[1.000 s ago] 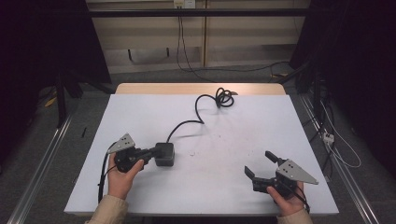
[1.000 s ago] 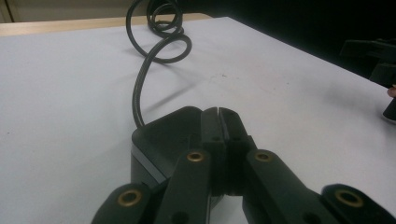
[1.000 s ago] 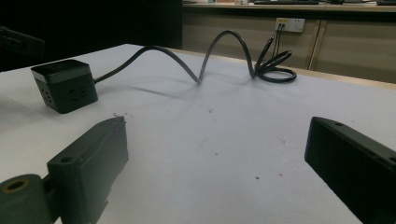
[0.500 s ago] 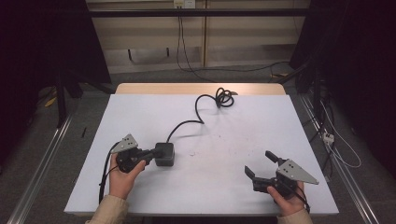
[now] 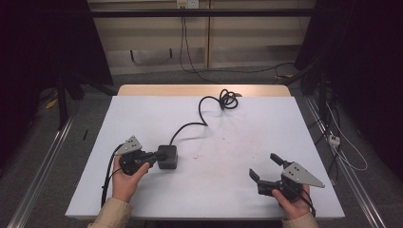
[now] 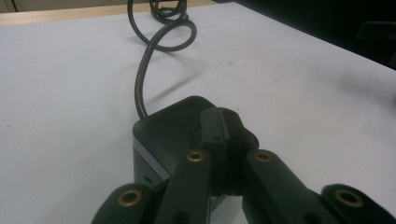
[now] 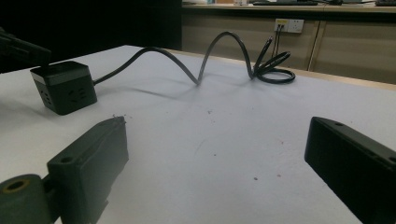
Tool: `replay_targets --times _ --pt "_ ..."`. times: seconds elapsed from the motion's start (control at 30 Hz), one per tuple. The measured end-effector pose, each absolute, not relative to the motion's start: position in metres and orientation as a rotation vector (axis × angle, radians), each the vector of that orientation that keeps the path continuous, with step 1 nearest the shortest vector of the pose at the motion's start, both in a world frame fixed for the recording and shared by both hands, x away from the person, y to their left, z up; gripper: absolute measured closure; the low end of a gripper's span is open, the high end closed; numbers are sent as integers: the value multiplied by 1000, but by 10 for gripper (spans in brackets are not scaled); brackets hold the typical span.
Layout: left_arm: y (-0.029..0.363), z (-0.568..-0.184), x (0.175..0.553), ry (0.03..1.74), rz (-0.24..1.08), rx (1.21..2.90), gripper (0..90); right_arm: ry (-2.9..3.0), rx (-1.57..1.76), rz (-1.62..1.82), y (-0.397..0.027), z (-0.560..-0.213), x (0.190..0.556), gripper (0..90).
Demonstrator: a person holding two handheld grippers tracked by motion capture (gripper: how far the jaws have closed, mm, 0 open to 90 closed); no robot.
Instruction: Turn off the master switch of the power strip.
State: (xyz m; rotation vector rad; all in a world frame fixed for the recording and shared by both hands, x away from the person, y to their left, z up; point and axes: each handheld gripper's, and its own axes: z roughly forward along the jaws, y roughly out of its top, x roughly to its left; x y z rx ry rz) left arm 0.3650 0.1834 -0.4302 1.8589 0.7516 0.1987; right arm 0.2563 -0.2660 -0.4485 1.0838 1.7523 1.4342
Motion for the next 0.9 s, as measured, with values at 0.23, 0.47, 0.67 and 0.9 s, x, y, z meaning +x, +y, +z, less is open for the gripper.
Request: replay_targets --times 0.23,0.47,0.67,0.9 --pt "182 -431 366 750 200 1859 900 1753 1085 1435 -266 -448 256 54" --pt "181 -431 366 748 204 1866 900 1754 1086 1436 -266 -449 256 54" --pt "180 -431 366 750 204 1869 900 1756 1081 1438 -266 -449 256 55" --pt "181 -432 367 746 208 1876 900 1758 1081 1440 -266 -449 256 59"
